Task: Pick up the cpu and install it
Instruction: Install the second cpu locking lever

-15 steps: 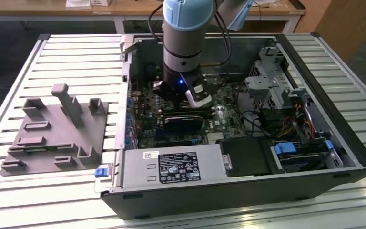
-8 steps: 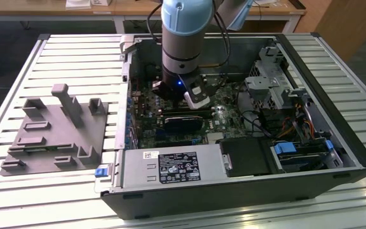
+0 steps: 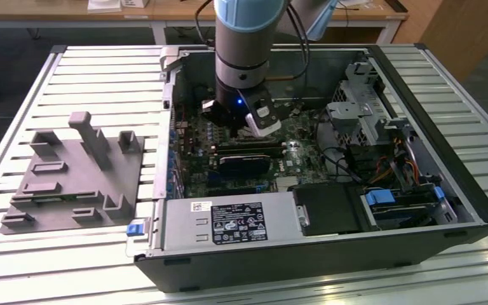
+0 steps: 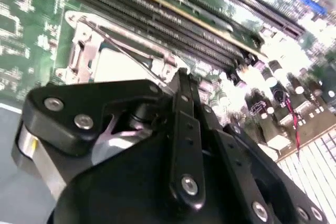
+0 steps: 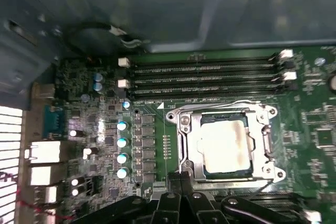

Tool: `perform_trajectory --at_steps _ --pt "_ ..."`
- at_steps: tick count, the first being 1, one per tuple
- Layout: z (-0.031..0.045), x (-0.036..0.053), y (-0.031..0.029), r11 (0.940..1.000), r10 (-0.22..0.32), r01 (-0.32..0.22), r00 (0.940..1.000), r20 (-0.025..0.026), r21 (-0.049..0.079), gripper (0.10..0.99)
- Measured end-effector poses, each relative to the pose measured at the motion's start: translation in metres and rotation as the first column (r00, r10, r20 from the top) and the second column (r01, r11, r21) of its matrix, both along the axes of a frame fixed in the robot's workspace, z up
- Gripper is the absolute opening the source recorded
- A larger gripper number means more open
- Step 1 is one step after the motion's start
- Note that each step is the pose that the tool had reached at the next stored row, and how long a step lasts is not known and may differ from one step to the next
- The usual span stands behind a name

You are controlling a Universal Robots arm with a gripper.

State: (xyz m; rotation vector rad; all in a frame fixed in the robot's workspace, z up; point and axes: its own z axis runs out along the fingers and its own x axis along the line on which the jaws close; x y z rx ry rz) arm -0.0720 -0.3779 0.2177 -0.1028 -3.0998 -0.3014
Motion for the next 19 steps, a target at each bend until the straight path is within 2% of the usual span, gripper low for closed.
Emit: perform_trajectory --at_steps 7,14,19 --pt "0.0121 0.002 0.0 1.0 0.0 0.0 1.0 -0.0001 0.0 0.106" --pt "0.0128 0.0165 0.0001 1.0 0.0 0.0 1.0 -0.0001 0.0 0.106" --pt "0.0131 0.0206 0.0002 1.0 0.0 0.0 1.0 -0.0001 0.001 0.106"
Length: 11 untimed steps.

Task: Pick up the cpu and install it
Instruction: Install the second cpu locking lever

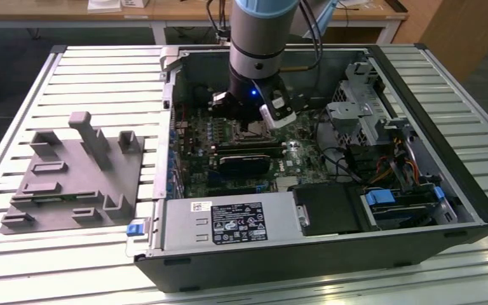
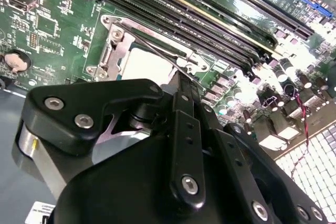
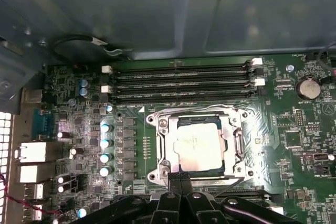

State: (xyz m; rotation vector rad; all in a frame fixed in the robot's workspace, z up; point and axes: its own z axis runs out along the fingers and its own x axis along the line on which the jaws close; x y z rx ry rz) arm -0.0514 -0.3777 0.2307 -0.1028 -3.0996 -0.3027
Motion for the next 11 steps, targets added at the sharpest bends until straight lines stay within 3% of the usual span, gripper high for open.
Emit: perform_trajectory --at_steps 11 --pt "0.0212 0.0 0.0 1.0 0.0 0.0 1.0 0.0 0.0 0.106"
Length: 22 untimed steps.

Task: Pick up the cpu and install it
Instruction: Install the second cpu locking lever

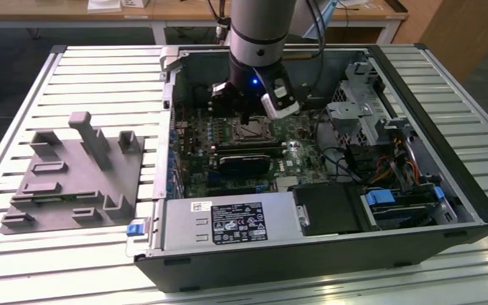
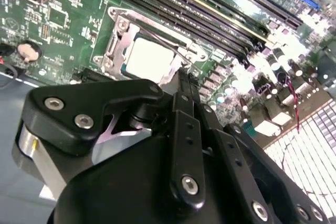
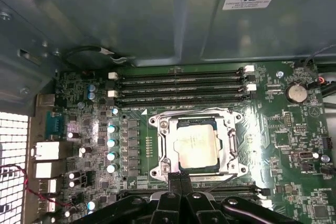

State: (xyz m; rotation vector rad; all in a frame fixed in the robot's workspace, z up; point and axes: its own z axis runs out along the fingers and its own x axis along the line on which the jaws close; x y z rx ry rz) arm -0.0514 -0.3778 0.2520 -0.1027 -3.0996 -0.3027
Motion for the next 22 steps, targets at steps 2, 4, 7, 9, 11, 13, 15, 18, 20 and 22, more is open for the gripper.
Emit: perform_trajectory --at_steps 2,4,7,9,11,13,15,18,20,22 --pt "0.0 0.0013 0.0 1.0 0.0 0.0 1.0 0.0002 0.0 0.106" --pt "0.0001 0.0038 0.0 1.0 0.0 0.0 1.0 0.0001 0.0 0.106" --pt "0.0001 0.0079 0.0 1.0 0.0 0.0 1.0 0.0 0.0 0.106" --pt "0.0001 0.0098 -0.0002 1.0 0.0 0.0 1.0 -0.0001 0.0 0.106" --pt "-0.0002 0.0103 -0.0016 1.0 0.0 0.0 1.0 -0.0003 0.0 0.106" --pt "-0.0009 0.0105 -0.0042 1.0 -0.001 0.001 1.0 -0.0008 0.0 0.106" --pt "-0.0023 0.0105 -0.0057 1.0 -0.002 0.002 1.0 -0.0009 0.0 0.106" --pt "-0.0045 0.0105 -0.0075 1.0 -0.002 0.002 1.0 -0.001 0.0 0.106" --pt "-0.0052 0.0105 -0.0095 1.0 -0.002 0.002 1.0 -0.0011 0.0 0.106" --pt "-0.0057 0.0105 -0.0107 1.0 -0.003 0.003 1.0 -0.001 0.0 0.106"
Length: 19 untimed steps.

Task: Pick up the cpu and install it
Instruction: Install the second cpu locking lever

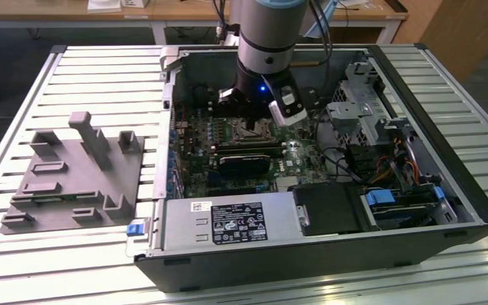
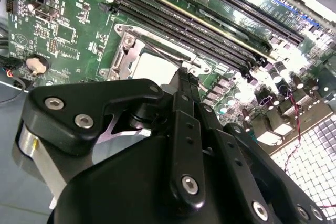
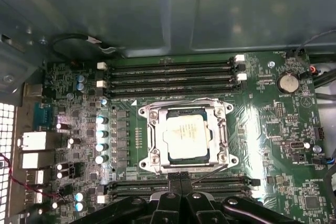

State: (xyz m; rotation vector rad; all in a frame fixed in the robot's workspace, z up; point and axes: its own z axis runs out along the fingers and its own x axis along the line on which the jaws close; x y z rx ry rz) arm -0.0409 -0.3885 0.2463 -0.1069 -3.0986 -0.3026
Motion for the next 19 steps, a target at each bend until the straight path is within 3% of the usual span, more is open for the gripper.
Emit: perform_trajectory --at_steps 19 --pt "-0.0015 0.0 -0.0012 1.0 0.0 0.0 1.0 0.0 0.0 0.106"
